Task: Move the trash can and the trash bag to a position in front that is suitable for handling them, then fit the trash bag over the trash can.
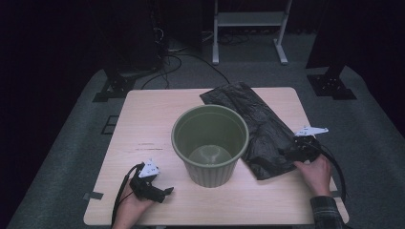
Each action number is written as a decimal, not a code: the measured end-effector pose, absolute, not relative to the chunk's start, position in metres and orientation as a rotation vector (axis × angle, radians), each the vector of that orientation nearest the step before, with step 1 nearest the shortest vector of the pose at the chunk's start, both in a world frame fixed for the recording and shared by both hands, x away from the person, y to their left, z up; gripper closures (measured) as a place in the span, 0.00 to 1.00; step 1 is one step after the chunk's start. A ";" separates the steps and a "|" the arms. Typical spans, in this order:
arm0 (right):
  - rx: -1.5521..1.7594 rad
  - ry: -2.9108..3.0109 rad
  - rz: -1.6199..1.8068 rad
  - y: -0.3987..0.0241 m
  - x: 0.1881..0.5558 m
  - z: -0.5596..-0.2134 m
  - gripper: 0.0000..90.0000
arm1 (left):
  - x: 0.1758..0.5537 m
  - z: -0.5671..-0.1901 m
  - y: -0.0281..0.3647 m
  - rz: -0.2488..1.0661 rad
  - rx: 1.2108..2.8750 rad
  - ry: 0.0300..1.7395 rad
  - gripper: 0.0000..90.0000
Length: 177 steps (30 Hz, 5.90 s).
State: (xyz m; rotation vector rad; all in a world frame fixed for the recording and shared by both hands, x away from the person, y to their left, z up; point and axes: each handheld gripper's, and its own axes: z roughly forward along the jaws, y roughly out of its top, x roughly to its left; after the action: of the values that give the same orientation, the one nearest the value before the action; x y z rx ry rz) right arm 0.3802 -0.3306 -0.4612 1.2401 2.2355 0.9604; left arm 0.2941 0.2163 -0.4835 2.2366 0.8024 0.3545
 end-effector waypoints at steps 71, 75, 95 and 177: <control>1.277 2.291 0.922 -0.290 0.353 -0.463 0.23 | 0.297 -0.483 0.215 0.353 2.236 0.802 0.00; 1.285 2.322 0.908 -0.284 0.359 -0.472 0.25 | 0.297 -0.483 0.215 0.353 2.236 0.802 0.00; 1.228 2.374 0.957 -0.296 0.350 -0.472 1.00 | 0.297 -0.483 0.215 0.354 2.236 0.802 0.00; 1.326 2.424 1.026 -0.289 0.364 -0.472 0.11 | 0.296 -0.483 0.215 0.358 2.233 0.814 0.00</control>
State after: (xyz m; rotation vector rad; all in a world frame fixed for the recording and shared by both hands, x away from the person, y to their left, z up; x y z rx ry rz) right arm 0.3640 -0.2887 -0.4717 1.3256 2.4238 1.0259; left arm 0.2959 0.2151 -0.4834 2.2329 0.8136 0.3577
